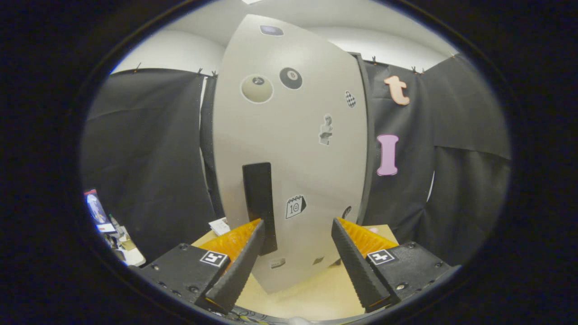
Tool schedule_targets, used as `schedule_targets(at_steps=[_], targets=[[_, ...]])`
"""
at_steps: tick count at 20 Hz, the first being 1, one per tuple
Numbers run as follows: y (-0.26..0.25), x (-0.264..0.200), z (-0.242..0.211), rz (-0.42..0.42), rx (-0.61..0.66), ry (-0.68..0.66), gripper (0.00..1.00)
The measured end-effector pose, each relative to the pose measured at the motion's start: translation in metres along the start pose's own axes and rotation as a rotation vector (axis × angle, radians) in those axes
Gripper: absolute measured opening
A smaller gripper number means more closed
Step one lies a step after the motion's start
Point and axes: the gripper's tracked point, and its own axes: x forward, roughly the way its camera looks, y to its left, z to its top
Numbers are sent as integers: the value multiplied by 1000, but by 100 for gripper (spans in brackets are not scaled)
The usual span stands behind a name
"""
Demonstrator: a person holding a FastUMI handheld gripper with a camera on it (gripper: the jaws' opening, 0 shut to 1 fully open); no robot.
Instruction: Open the shoe cabinet door, grab the shoes and put them into the shoe cabinet, then close the shoe cabinet door.
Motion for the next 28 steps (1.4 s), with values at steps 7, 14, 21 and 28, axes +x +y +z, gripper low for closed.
schedule_targets(at_steps=[7,14,21,28], targets=[[12,-10,2,-38,20,-13,100],[-1,-48,5,-100,44,-15,100],[-22,-100,17,-200,71,-43,100],[-21,-145,16,-247,83,-52,100]])
